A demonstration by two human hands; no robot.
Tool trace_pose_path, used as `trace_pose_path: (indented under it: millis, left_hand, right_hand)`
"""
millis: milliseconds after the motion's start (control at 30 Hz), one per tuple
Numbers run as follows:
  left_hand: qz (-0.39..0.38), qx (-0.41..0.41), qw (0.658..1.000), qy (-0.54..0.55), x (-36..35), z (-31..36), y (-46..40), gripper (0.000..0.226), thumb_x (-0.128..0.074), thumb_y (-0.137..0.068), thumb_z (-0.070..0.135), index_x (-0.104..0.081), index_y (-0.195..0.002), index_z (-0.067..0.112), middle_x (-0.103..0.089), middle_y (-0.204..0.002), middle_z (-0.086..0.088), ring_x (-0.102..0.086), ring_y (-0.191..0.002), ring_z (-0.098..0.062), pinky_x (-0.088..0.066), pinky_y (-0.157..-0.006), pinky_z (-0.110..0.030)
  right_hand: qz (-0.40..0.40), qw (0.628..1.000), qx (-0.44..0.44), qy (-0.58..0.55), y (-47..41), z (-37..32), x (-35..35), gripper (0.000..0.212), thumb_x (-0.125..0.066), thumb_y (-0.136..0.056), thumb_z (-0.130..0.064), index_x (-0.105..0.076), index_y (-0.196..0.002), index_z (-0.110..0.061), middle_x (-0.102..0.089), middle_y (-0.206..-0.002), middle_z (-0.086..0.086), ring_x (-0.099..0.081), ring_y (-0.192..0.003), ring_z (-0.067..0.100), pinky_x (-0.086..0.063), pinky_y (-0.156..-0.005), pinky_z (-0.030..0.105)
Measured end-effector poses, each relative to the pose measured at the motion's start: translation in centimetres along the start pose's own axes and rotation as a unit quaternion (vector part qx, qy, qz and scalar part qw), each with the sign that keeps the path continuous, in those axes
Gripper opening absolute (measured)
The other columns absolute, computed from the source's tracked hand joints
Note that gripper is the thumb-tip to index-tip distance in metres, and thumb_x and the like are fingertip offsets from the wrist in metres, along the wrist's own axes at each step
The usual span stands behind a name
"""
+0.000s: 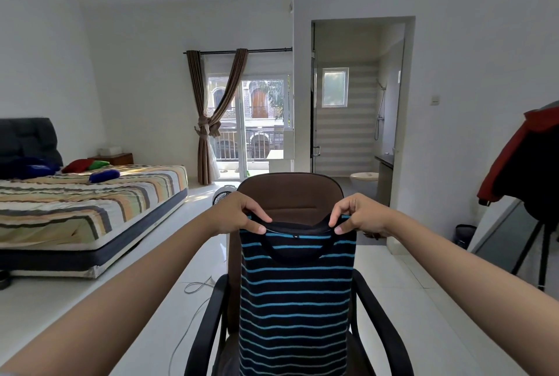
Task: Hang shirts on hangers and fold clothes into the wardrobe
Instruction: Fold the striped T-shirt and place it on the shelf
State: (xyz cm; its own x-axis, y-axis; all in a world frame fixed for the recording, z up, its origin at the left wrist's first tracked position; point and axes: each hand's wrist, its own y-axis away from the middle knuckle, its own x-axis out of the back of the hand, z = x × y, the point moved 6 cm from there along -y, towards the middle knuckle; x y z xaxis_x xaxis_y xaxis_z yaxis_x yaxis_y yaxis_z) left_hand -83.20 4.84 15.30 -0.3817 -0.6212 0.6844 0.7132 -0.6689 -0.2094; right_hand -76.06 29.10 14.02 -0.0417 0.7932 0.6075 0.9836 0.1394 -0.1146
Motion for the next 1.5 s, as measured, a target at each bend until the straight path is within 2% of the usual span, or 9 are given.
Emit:
trace_pose_path:
  millis: [267,400,600,700,867,1033,1200,1367,1500]
  left_hand:
    - [0.009,-0.005,0.995,-0.096,0.9,0.4,0.2,0.023,-0.082,-0.068,0.02,-0.076,-0.09,0.018,-0.069,-0.088,0.009,-0.063,-0.092,-0.015,-0.052,-0.089,-0.034]
    - [0.016,-0.015,0.994,-0.106,1.1,0.5,0.3,0.02,-0.083,-0.068,0.026,-0.076,-0.086,0.021,-0.069,-0.085,0.01,-0.063,-0.089,-0.013,-0.052,-0.088,-0.035]
    - [0.014,-0.011,0.997,-0.072,1.3,0.2,0.7,0.012,-0.082,-0.066,0.032,-0.077,-0.075,0.025,-0.072,-0.075,0.008,-0.066,-0.08,-0.011,-0.056,-0.081,-0.034]
    - [-0.01,-0.006,0.999,-0.05,1.4,0.1,1.0,0.012,-0.082,-0.068,0.029,-0.077,-0.077,0.025,-0.072,-0.077,0.01,-0.066,-0.082,-0.011,-0.056,-0.082,-0.032]
    - [-0.036,0.017,0.999,0.008,1.7,-0.2,1.5,0.019,-0.079,-0.072,0.014,-0.076,-0.091,0.014,-0.072,-0.094,-0.003,-0.066,-0.093,-0.02,-0.055,-0.083,-0.03]
    - [-0.018,0.022,0.999,0.042,2.0,-0.2,1.5,0.021,-0.079,-0.069,0.003,-0.075,-0.088,0.012,-0.072,-0.09,-0.003,-0.067,-0.088,-0.017,-0.055,-0.075,-0.022]
    - [-0.004,0.024,0.993,0.118,2.5,-0.4,1.4,0.025,-0.075,-0.069,-0.007,-0.076,-0.084,0.012,-0.073,-0.091,-0.008,-0.068,-0.09,-0.023,-0.055,-0.076,-0.027]
    - [-0.068,0.061,0.994,0.053,2.2,0.3,1.4,0.024,-0.073,-0.072,-0.007,-0.075,-0.082,0.015,-0.072,-0.094,-0.008,-0.067,-0.089,-0.02,-0.056,-0.075,-0.026]
    - [-0.06,0.066,0.995,0.052,2.3,0.5,1.5,0.022,-0.072,-0.072,-0.008,-0.072,-0.085,0.01,-0.07,-0.095,-0.011,-0.066,-0.088,-0.021,-0.057,-0.074,-0.025]
  right_hand:
    - [0.011,1.0,0.007,0.016,-0.3,-1.4,0.0,0.023,-0.068,-0.076,0.012,-0.072,-0.078,-0.011,-0.07,-0.086,0.009,-0.067,-0.082,0.015,-0.053,-0.07,0.019]
    - [0.017,1.0,0.01,0.024,-0.3,-1.5,0.0,0.022,-0.068,-0.076,0.011,-0.072,-0.077,-0.011,-0.07,-0.087,0.012,-0.067,-0.083,0.017,-0.053,-0.07,0.02]
    - [0.026,0.999,0.005,0.018,-0.2,-1.4,0.0,0.022,-0.069,-0.076,0.01,-0.072,-0.075,-0.012,-0.071,-0.083,0.007,-0.067,-0.083,0.018,-0.052,-0.073,0.022]
    - [0.025,1.0,0.007,0.018,-0.2,-1.5,0.1,0.022,-0.07,-0.076,0.009,-0.072,-0.076,-0.012,-0.071,-0.084,0.007,-0.068,-0.084,0.018,-0.052,-0.074,0.023]
    - [0.025,1.0,0.012,0.001,-0.1,-1.5,0.2,0.02,-0.07,-0.075,0.009,-0.072,-0.078,-0.011,-0.071,-0.088,0.013,-0.068,-0.086,0.023,-0.055,-0.077,0.028]
    - [0.014,1.0,0.017,-0.007,-0.2,-1.9,0.1,0.02,-0.069,-0.075,0.011,-0.071,-0.08,-0.009,-0.071,-0.089,0.014,-0.068,-0.086,0.024,-0.055,-0.078,0.03]
    - [0.021,0.999,0.013,-0.041,-0.2,-1.9,0.4,0.018,-0.069,-0.076,0.009,-0.07,-0.086,-0.005,-0.072,-0.092,0.016,-0.069,-0.091,0.028,-0.056,-0.082,0.036]
    - [0.018,0.999,0.001,-0.043,-0.2,-2.1,-0.1,0.018,-0.07,-0.076,0.009,-0.07,-0.087,-0.005,-0.07,-0.097,0.021,-0.068,-0.094,0.032,-0.056,-0.085,0.041]
    - [0.024,0.998,0.0,-0.064,-0.2,-2.2,-0.4,0.019,-0.07,-0.076,0.009,-0.07,-0.086,-0.006,-0.07,-0.099,0.023,-0.068,-0.095,0.033,-0.055,-0.087,0.042]
